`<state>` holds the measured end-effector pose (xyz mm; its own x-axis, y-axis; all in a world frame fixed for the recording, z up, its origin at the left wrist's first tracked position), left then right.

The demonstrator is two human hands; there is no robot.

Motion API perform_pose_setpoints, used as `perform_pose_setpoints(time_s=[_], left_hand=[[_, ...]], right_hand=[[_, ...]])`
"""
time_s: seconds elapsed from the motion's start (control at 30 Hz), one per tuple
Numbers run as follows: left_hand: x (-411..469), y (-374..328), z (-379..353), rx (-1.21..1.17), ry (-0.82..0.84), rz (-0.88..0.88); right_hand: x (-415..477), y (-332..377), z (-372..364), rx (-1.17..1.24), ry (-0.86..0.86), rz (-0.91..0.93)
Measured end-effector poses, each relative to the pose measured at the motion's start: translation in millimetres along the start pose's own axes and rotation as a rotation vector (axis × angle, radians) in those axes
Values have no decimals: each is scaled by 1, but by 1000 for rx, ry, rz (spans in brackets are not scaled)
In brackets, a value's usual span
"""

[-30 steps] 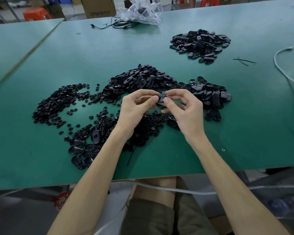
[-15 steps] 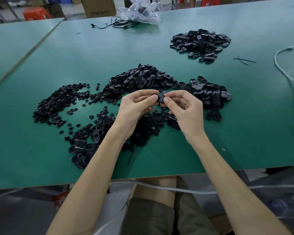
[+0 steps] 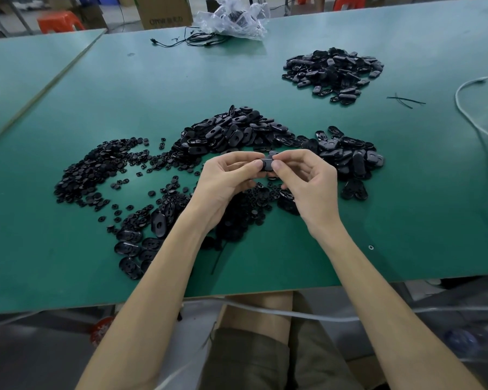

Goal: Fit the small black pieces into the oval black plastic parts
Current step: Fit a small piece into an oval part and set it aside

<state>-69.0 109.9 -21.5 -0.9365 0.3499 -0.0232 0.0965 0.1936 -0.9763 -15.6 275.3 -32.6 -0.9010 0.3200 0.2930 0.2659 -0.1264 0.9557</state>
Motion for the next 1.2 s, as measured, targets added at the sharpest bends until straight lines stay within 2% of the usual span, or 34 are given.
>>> perform_pose_setpoints(time_s=[0.37,0.87,1.2], left_hand=[[0,0,-2,88,-32,-41],[1,-1,4,-155,72,85],[1,0,4,-77,54,47]], right_hand=[[-1,0,1,-46,1,0],[-2,1,0,4,21,-10],[-1,1,0,5,32,-9]])
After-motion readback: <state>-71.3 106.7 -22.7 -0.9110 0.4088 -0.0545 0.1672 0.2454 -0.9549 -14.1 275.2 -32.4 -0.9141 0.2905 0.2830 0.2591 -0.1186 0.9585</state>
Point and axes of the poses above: each hand's wrist, its own x-axis towards the middle knuckle, its own z-axis out of the back of the hand, y = z × x, the point moved 1 cm from there along x, towards the middle knuckle, and after that the axes turned 4 degrees about -x, right-handed, at the moved point
